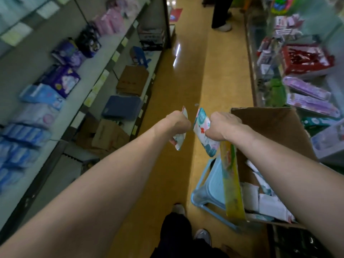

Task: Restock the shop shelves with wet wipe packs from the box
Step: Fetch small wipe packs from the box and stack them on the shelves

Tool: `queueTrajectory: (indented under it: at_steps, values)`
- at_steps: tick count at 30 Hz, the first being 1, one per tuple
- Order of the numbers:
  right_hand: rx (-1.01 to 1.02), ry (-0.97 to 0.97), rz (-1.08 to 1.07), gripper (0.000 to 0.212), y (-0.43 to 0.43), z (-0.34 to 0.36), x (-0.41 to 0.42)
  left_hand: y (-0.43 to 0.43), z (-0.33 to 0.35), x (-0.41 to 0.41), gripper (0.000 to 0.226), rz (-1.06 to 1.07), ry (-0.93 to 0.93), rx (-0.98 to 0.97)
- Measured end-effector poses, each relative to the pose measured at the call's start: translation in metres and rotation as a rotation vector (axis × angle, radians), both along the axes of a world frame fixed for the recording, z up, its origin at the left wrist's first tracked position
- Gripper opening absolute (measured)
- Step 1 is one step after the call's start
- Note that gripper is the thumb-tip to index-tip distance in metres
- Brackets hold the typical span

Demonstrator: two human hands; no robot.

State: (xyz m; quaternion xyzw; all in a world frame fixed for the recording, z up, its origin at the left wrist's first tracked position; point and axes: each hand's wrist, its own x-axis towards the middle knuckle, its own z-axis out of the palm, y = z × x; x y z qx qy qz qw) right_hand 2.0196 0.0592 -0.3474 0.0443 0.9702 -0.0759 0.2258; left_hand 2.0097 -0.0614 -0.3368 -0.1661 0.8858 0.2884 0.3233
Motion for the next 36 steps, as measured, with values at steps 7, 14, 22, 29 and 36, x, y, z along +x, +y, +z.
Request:
queueTrajectory:
  at_steps: [7,14,22,29,36]
  values:
    - [0.014,-0.012,0.123,0.024,-0.069,0.002,0.006,-0.068,0.005,0.024,0.03,0.108,0.019,0.01]
    - [-0.052,0.003,0.223,0.023,-0.162,0.01,0.01,-0.158,0.015,0.043,0.013,0.205,0.052,0.021]
    - [-0.099,0.056,0.335,0.037,-0.279,0.036,0.017,-0.277,0.038,0.064,0.011,0.339,0.107,-0.029]
    - [-0.121,0.152,0.492,0.035,-0.364,0.064,0.019,-0.358,0.068,0.08,0.014,0.468,0.201,-0.02]
    - [-0.109,0.199,0.638,0.038,-0.425,0.081,0.013,-0.409,0.091,0.097,0.032,0.551,0.193,-0.058]
